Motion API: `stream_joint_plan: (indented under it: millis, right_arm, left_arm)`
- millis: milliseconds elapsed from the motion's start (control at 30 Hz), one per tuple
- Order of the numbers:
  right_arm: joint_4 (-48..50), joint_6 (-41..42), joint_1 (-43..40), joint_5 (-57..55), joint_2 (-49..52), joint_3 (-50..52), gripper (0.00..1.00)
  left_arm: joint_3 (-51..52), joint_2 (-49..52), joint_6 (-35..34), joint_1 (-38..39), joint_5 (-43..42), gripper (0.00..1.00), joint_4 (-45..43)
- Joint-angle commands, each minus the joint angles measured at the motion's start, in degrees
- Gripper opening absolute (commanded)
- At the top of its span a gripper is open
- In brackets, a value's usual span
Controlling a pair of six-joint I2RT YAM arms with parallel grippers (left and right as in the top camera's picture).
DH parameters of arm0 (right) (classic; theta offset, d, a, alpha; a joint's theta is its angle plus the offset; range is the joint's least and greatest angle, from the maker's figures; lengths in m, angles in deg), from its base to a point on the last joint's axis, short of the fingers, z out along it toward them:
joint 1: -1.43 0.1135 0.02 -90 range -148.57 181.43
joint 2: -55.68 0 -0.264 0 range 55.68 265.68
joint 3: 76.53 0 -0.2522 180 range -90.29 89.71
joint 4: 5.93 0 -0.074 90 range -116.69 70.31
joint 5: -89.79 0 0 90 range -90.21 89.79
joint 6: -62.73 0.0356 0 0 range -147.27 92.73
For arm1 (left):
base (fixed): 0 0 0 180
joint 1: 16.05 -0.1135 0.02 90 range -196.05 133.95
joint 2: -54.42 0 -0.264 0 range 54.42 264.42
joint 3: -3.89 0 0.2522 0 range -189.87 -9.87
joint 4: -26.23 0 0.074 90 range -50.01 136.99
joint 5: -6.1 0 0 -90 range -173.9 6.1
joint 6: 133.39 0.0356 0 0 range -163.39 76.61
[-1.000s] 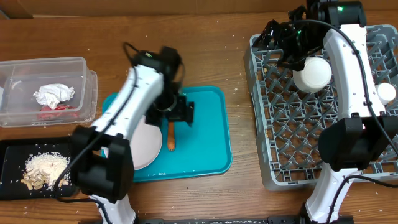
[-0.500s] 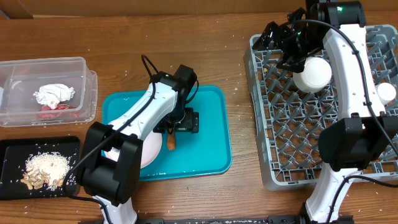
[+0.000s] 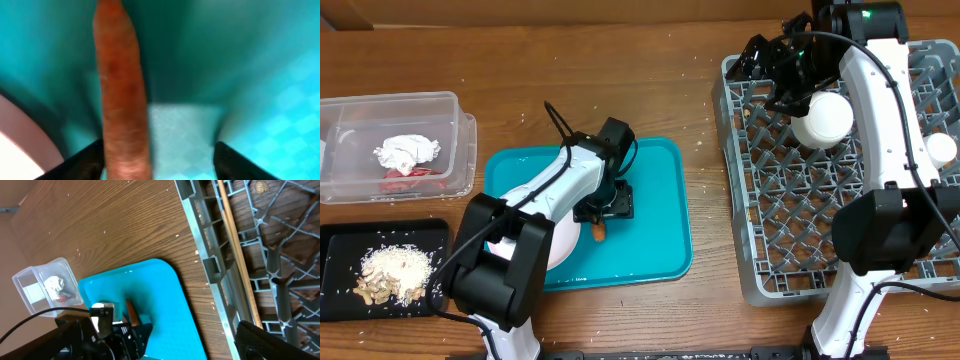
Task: Sort waste into correct bins and load items into the dishwasher
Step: 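Move the left gripper to the carrot on the tray and grasp it, then carry the carrot left and drop it onto the black rice tray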
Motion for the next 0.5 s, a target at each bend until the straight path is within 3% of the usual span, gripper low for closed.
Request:
stream_joint_plan:
  millis: [0, 100, 200, 400, 467]
  right_arm:
    - [0.09, -0.15, -0.07, 0.46, -1.33, -0.24, 1.0]
    - [0.17, -0.15, -0.07, 0.46, -1.36, -0.24, 1.0]
    - [0.33, -0.13, -0.07, 0.48, -1.36, -0.24, 1.0]
    - [0.28, -0.13, -0.07, 0.48, -1.33, -0.24, 1.0]
    - [0.28, -0.13, -0.07, 0.48, -1.36, -0.24, 1.0]
  left_arm:
    - [1.2, -0.33, -1.07, 0.39, 0.79, 0.53, -0.2]
    - [0.92, -0.35, -1.07, 0.37, 0.74, 0.35, 0.13]
    - [-0.85, -0.35, -1.07, 0.37, 0.76, 0.22, 2.03]
    - [-12.15, -0.35, -1.07, 0.2, 3.93, 0.09, 11.3]
    - [-17.55, -0.37, -1.07, -0.61, 5.84, 0.11, 15.37]
